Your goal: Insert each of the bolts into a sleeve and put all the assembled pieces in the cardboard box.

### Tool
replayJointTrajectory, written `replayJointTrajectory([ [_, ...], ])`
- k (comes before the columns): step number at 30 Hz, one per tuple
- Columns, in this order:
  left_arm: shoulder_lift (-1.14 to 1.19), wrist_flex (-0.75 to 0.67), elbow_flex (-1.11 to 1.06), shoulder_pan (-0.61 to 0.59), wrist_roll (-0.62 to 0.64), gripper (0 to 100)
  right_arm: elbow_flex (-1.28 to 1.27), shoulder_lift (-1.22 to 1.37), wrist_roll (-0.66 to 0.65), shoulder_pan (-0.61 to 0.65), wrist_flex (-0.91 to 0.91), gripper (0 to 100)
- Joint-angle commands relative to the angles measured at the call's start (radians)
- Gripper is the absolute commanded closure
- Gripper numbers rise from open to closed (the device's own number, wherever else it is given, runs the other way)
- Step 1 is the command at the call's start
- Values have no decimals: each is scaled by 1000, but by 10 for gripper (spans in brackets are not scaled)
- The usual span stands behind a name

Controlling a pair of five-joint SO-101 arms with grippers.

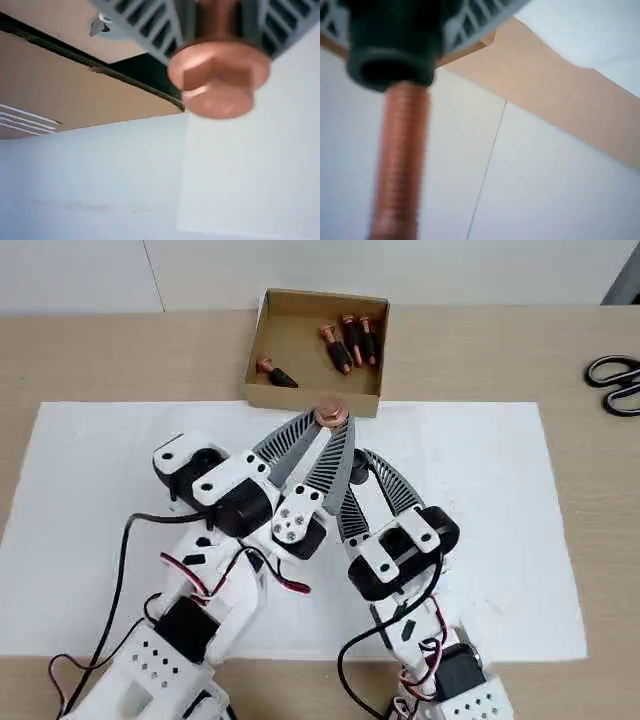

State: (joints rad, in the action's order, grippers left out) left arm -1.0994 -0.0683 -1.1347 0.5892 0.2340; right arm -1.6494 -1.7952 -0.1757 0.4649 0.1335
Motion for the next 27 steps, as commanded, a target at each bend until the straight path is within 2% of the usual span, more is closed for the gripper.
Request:
replayJointTrajectory([
  [1,-14,-38,4,25,-11,994,21,-19,2,-7,-25,995],
  [12,-14,-52,-10,41,-72,994,18,-19,3,-4,-18,995],
  [18,-12,-106,-13,40,-75,994,18,-19,3,-4,-18,995],
  [27,-14,-109,-79,46,-77,994,18,-19,3,-4,-18,995],
])
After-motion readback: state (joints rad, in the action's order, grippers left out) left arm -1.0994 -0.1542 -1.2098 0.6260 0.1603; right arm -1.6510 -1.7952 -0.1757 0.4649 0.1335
